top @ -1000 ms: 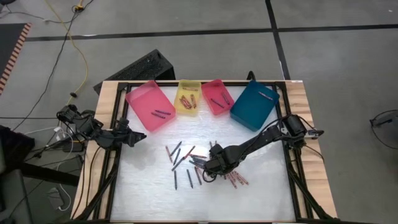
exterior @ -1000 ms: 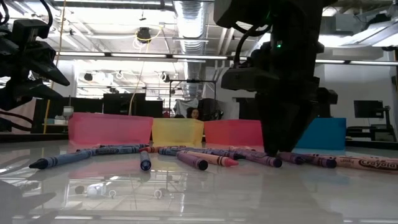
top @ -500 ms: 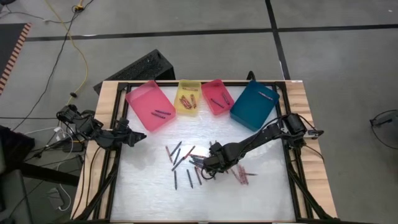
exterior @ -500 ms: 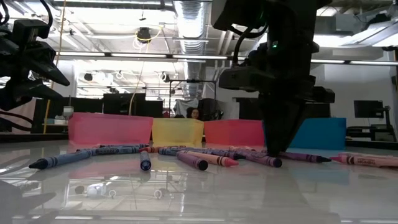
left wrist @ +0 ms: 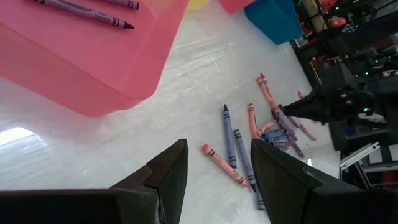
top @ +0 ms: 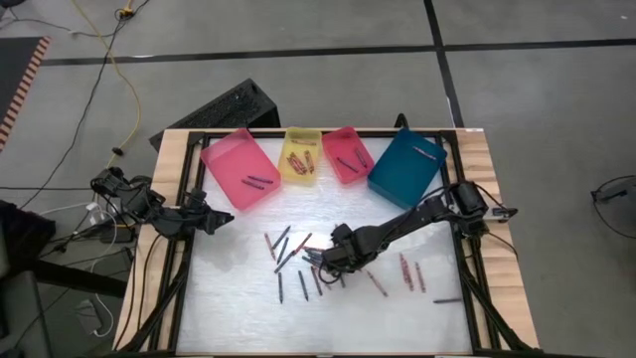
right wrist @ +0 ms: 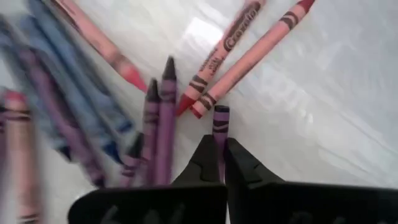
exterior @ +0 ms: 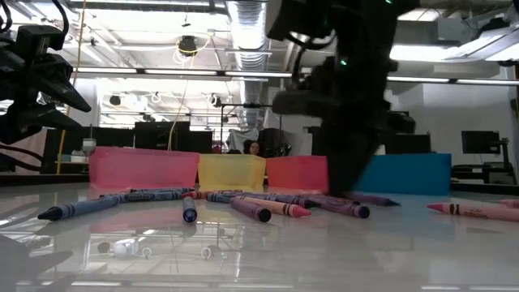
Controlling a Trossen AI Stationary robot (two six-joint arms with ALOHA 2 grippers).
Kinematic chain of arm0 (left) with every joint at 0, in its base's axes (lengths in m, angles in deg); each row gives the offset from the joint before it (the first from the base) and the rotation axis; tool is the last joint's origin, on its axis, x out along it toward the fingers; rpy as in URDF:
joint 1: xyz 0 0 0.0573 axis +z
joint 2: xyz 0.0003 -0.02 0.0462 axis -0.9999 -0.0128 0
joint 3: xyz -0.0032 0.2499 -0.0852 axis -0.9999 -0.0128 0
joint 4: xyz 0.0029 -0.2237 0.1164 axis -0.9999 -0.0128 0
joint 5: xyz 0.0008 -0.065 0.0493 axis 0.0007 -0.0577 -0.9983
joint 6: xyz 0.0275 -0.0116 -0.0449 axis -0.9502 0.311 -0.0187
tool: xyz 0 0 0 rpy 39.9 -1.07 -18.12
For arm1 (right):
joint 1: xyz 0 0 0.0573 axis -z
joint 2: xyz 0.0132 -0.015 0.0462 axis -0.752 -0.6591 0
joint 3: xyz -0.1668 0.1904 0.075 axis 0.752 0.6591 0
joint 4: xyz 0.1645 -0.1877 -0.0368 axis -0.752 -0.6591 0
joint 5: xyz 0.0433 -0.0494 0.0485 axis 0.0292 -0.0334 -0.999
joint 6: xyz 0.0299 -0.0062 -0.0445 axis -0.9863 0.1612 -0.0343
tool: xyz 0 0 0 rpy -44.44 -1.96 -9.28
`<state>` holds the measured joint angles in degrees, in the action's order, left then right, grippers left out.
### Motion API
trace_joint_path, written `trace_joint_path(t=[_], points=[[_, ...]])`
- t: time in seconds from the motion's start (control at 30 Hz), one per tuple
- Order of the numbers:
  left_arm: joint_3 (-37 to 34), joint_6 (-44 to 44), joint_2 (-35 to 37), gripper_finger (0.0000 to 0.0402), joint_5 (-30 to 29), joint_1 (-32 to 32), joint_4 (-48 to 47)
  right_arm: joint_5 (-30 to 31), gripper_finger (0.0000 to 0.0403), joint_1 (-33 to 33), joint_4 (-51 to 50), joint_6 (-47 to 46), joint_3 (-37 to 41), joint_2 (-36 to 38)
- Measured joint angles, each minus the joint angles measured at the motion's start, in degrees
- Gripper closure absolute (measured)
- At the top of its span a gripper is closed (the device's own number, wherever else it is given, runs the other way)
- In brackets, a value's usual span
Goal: Sort crayons
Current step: Put the violet crayon into the pink bin
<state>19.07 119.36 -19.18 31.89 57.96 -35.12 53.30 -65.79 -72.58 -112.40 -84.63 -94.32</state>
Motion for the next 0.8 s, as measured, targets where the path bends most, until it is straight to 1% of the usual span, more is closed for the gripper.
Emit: trace_joint_path(t=[0.2, 0.37, 0.43, 0.67, 0.8], points=[[0.0, -0.1, 0.0, 0.0236, 0.0, 0.0, 0.0, 1.6, 0.0399, 1.1, 0.2, 5.8, -5.6, 0.0], [0.0, -0.1, 0.0, 0.0236, 0.0, 0.0, 0.0, 4.5, 0.04, 4.1, 3.1, 14.5, -10.0, 0.0], [0.0, -0.1, 0.0, 0.0236, 0.0, 0.0, 0.0, 4.5, 0.04, 5.6, 7.0, 18.1, -10.6, 0.1], [0.0, -0.1, 0.0, 0.0236, 0.0, 0.0, 0.0, 4.1, 0.04, 11.1, 26.0, 30.7, -10.8, 0.0], [0.0, 0.0, 0.0, 0.0236, 0.0, 0.0, 0.0, 3.0, 0.04, 15.2, 34.4, 36.3, -10.8, -0.1]])
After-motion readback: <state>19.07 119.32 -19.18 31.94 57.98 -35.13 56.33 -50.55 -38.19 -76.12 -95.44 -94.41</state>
